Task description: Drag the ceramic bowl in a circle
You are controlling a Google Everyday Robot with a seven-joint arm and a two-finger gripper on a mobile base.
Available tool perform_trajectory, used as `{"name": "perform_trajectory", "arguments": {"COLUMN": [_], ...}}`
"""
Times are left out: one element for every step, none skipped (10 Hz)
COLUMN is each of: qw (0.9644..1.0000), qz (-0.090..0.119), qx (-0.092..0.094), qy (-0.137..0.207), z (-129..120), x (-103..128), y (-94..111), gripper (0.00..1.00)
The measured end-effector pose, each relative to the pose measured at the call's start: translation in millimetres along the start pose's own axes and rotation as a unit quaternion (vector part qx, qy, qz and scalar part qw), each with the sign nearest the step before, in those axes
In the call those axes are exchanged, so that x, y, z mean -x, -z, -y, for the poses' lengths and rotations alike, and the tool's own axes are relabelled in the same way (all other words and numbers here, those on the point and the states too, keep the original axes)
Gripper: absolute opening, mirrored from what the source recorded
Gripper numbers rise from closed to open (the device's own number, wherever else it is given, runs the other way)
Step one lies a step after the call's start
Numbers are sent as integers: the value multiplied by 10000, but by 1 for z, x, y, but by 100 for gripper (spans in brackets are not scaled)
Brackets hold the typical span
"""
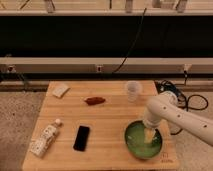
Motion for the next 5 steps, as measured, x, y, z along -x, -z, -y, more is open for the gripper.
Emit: {"name": "perform_trajectory", "arguments": {"qw": [10000,10000,10000,9999,9999], "qz": [15,29,42,60,70], "qx": [5,7,13,21,26], "qy": [17,35,59,79,92], "z": [0,0,-1,-1,-2], "x": [-1,-1,-2,-3,-3], "y": [-1,-2,-2,-3,-4], "gripper": [80,80,80,80,80]}}
